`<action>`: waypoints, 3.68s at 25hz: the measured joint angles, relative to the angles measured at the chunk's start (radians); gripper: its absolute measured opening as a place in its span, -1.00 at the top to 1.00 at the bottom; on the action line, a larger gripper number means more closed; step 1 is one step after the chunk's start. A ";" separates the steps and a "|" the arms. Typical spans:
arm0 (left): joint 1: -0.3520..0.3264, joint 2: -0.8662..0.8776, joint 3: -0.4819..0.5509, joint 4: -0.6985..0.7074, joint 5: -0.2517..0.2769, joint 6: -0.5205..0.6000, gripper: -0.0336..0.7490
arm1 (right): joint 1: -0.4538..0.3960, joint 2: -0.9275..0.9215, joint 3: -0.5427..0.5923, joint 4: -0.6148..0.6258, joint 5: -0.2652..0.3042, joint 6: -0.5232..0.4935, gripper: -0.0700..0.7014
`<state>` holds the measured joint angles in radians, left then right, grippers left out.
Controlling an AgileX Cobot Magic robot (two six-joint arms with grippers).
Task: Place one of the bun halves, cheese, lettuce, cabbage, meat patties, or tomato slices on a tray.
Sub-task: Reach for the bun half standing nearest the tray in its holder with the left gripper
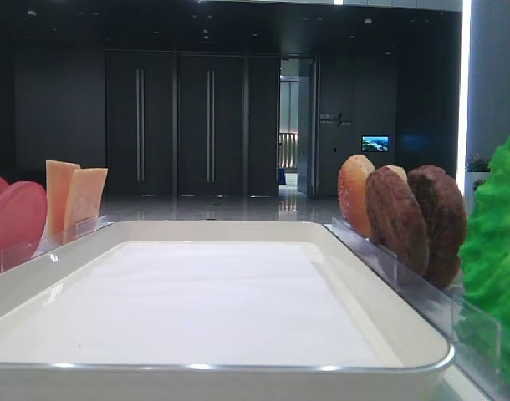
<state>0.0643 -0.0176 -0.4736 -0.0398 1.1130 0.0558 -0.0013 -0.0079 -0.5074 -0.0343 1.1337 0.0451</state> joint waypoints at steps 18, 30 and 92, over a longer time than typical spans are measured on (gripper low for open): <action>0.000 0.001 0.000 0.011 0.000 0.000 -0.65 | 0.000 0.000 0.000 0.000 0.000 0.000 -0.22; 0.000 0.216 -0.118 0.011 0.034 -0.043 -0.65 | 0.000 0.000 0.000 0.000 0.000 0.000 -0.22; -0.505 1.186 -0.485 0.120 0.060 -0.539 -0.65 | 0.000 0.000 0.000 0.000 0.000 0.000 -0.22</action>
<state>-0.4410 1.1682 -0.9584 0.0798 1.1734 -0.4834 -0.0013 -0.0079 -0.5074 -0.0343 1.1337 0.0451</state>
